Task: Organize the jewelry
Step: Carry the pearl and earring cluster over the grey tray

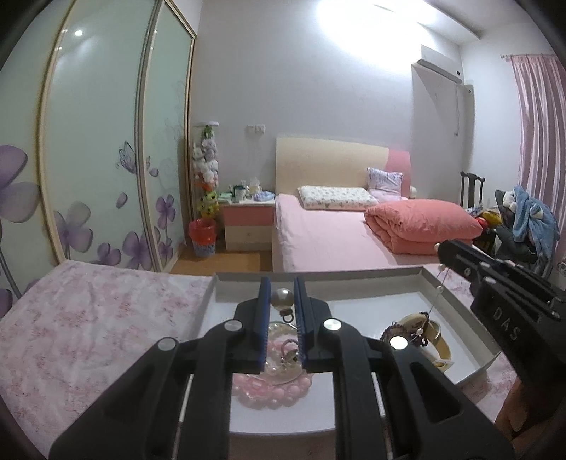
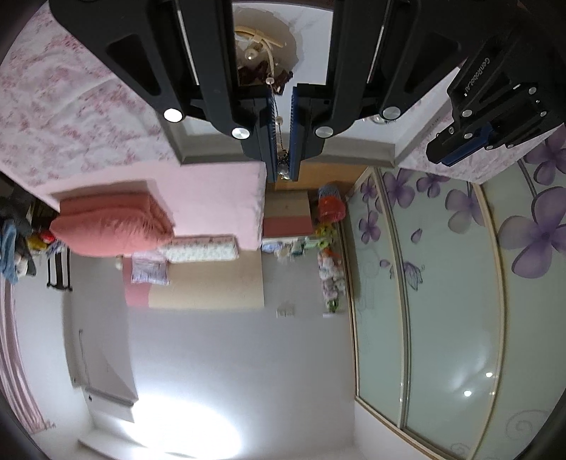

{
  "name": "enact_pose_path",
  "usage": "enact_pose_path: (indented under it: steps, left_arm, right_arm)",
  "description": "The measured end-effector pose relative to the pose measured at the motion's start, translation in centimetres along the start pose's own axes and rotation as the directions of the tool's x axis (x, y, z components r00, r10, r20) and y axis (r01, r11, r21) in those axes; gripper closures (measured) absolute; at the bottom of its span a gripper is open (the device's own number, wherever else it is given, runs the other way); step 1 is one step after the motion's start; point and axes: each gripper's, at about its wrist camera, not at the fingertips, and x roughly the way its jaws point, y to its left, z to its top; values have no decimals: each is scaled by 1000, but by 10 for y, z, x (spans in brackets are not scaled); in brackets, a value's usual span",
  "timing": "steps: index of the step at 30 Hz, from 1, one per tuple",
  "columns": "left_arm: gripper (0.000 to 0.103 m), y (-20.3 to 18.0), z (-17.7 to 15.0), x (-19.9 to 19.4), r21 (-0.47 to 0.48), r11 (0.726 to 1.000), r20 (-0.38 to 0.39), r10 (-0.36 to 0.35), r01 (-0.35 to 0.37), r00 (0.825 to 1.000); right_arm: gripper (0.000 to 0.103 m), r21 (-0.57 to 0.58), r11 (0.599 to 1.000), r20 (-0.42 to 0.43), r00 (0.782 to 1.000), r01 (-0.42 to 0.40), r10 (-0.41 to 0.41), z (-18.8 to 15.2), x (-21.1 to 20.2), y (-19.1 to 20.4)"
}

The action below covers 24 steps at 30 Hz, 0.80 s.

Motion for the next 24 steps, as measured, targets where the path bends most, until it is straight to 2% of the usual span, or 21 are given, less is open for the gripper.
enact_pose_path:
  steps: [12,24]
  left_arm:
    - [89,-6,-7,22,12,999,-57,-32,32,998]
    - [88,-2,-9,32,-2,999,-69,-48,48,996]
  right_arm:
    - [96,64,998,-100,995,-20,26,-6,21,-6]
    - [95,92,995,-136,990,-35,48,-12,34,-9]
